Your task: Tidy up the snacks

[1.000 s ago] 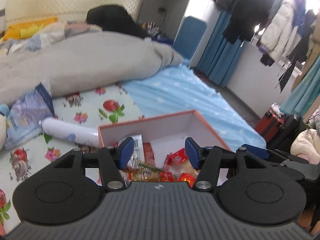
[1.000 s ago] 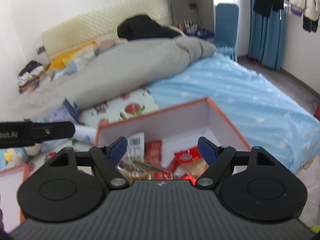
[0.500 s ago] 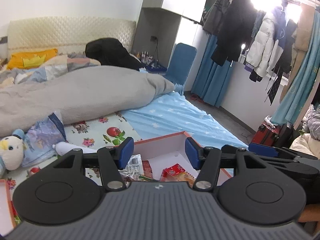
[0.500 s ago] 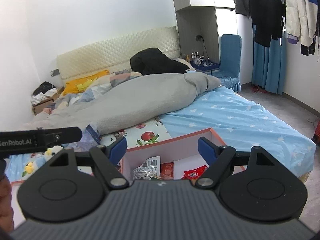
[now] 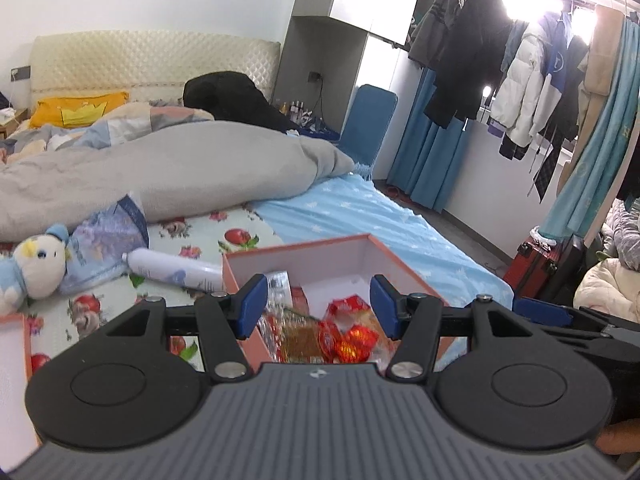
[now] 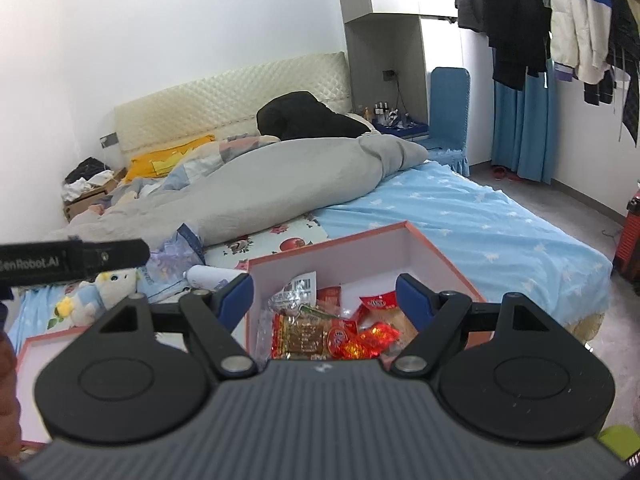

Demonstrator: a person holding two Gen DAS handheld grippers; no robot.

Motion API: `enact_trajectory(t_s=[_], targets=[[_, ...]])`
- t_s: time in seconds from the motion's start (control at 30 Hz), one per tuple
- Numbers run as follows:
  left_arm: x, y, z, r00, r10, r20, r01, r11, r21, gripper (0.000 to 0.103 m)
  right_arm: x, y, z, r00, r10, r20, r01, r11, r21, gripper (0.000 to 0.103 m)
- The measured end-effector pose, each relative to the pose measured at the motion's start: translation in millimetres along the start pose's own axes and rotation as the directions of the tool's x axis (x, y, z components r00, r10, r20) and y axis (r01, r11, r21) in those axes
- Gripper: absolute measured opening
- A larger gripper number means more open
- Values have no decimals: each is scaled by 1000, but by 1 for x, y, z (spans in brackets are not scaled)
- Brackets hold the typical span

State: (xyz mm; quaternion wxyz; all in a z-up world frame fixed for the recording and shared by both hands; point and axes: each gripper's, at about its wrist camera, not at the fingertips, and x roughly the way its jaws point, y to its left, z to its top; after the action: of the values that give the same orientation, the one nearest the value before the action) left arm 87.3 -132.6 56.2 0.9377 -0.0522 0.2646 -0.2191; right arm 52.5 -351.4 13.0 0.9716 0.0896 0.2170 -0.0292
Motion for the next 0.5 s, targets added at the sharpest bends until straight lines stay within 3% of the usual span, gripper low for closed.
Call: enact_trajectory(t_s=[0.27,0.5], targets=[[2,3,-34,1000,16,-27,-17,1000,-2,62,5,-1,-26,999,5,-36,-4,1000,5,80],[11,9,-43,998,39,-46,-40,999,-25,62,3,-2,-33,999,7,-44,-6,1000,7,80]])
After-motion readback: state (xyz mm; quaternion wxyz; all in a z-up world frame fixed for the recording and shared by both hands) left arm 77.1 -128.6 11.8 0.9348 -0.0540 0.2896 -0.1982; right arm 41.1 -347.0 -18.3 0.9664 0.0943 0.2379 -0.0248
